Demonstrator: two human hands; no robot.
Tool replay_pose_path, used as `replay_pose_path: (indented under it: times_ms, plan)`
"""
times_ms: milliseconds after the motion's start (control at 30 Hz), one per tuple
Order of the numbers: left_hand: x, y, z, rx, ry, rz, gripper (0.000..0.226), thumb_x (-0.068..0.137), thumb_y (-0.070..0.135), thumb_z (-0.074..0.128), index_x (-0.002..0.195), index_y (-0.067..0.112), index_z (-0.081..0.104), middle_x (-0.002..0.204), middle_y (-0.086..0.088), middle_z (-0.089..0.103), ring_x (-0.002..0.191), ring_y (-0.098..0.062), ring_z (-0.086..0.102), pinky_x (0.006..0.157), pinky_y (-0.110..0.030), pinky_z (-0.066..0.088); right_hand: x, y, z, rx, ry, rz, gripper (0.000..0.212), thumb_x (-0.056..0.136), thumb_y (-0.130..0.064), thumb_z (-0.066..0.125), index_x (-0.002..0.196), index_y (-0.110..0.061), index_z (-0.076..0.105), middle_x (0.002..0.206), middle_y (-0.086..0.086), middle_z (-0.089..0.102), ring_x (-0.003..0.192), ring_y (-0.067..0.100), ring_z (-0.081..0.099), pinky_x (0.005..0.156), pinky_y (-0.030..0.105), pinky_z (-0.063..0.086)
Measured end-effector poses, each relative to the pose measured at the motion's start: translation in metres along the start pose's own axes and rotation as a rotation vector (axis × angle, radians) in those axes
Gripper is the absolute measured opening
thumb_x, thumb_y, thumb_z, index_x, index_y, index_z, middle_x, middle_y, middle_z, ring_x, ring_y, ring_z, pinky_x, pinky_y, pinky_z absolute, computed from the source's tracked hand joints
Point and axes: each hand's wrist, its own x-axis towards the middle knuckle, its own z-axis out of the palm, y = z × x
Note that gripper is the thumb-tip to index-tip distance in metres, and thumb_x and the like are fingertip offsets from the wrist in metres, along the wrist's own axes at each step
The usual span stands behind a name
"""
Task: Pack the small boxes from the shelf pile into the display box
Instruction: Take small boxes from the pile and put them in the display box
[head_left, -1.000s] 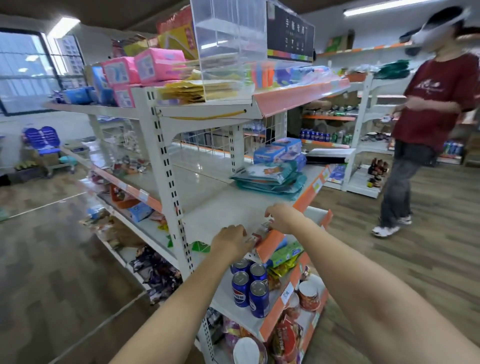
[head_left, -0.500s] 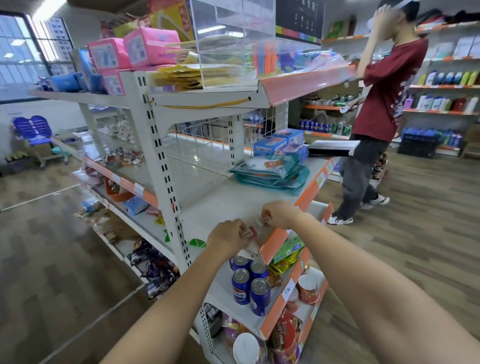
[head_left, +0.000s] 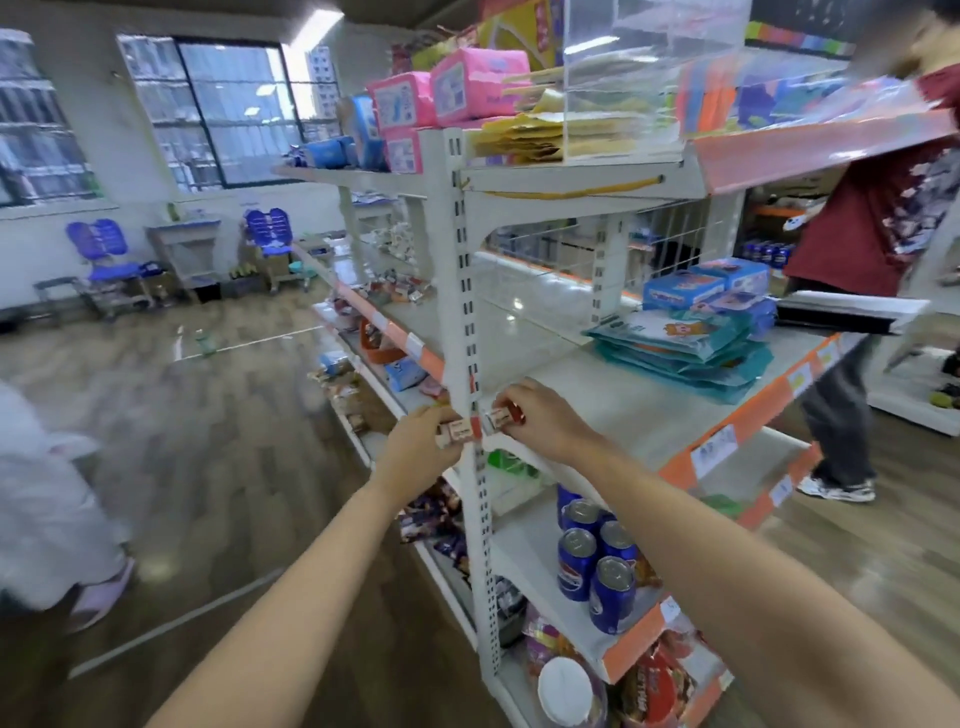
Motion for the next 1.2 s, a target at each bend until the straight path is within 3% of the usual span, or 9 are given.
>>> replay_pose_path:
  times_ms: [233,433,567,700,867,1100,1200]
  plan:
    - [-0.004,-0.087,-0.057,0.117,0.097,-0.117,0.030,0.073,0.016,0.069,0.103,0.014,0.068,0.099,-0.005,0.065,0.094,-0.022,0.058,0.078,-0.024,0.039,0.075,-0.059,0.071,0.049,-0.040,-0.119,0.030,0.082,-0.010,0.066,0.111,-0.008,0.061,0.116,0.010,0.056,0.110,0.024,0.050,0.093,0.031,0.038]
    - [0.011,-0.180,-0.100,0.131,0.120,-0.147,0.031,0.073,0.014,0.068,0.103,0.012,0.067,0.099,-0.008,0.065,0.094,-0.023,0.058,0.080,-0.027,0.041,0.154,-0.105,0.137,0.154,-0.015,-0.170,0.026,0.080,-0.014,0.071,0.104,-0.008,0.065,0.093,0.001,0.051,0.094,0.021,0.053,0.067,0.016,0.026]
    - [0.037,-0.247,-0.132,0.125,0.148,-0.191,0.028,0.076,0.017,0.067,0.103,0.017,0.064,0.098,-0.001,0.061,0.094,-0.016,0.055,0.078,-0.021,0.038,0.219,-0.132,0.174,0.193,-0.025,-0.180,0.024,0.081,-0.014,0.070,0.104,-0.011,0.066,0.102,0.004,0.058,0.097,0.016,0.052,0.072,0.012,0.029]
    - [0.073,-0.308,-0.159,0.123,0.155,-0.200,0.027,0.076,0.017,0.066,0.103,0.018,0.065,0.098,-0.001,0.061,0.093,-0.016,0.055,0.078,-0.023,0.039,0.282,-0.153,0.203,0.164,-0.027,-0.182,0.025,0.082,-0.018,0.068,0.107,-0.015,0.064,0.101,0.000,0.054,0.097,0.015,0.051,0.081,0.018,0.034]
    - [0.129,-0.374,-0.174,0.101,0.174,-0.217,0.028,0.079,0.017,0.066,0.106,0.018,0.063,0.100,0.003,0.058,0.093,-0.011,0.052,0.078,-0.020,0.037,0.358,-0.159,0.236,0.145,-0.040,-0.173,0.028,0.081,-0.017,0.069,0.108,-0.014,0.063,0.108,0.000,0.057,0.097,0.012,0.052,0.078,0.010,0.030]
    - [0.224,-0.468,-0.180,0.097,0.184,-0.240,0.029,0.079,0.017,0.067,0.108,0.017,0.062,0.095,0.007,0.052,0.091,-0.012,0.054,0.078,-0.021,0.039,0.486,-0.148,0.282,0.192,-0.055,-0.158,0.030,0.080,-0.018,0.071,0.109,-0.016,0.064,0.109,-0.001,0.057,0.097,0.013,0.056,0.083,0.019,0.040]
    - [0.271,-0.507,-0.183,0.084,0.174,-0.257,0.029,0.079,0.017,0.068,0.108,0.017,0.062,0.099,0.004,0.056,0.089,-0.011,0.054,0.079,-0.021,0.042,0.551,-0.142,0.297,0.155,-0.073,-0.182,0.031,0.081,-0.017,0.070,0.111,-0.014,0.064,0.109,0.000,0.057,0.101,0.015,0.055,0.084,0.017,0.037]
